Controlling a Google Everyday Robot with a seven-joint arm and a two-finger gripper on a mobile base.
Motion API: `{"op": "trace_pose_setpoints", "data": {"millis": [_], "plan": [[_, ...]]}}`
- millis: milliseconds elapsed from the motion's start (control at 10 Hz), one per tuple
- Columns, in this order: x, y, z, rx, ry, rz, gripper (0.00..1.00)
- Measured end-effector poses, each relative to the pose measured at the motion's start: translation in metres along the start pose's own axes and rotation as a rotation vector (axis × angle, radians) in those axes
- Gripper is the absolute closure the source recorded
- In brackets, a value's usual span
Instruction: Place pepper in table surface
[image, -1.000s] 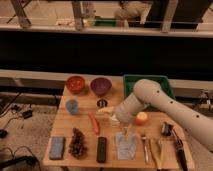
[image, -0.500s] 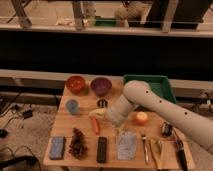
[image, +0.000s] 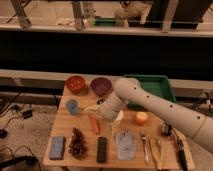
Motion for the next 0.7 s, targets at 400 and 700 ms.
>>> {"op": "trace_pose_setpoints", "data": {"millis": [400, 700], "plan": [[0.015, -0.007, 0.014, -0.005, -0.005, 0.032, 0.00], [0.022, -0.013, 0.017, 0.014, -0.044, 0.042, 0.00]]}}
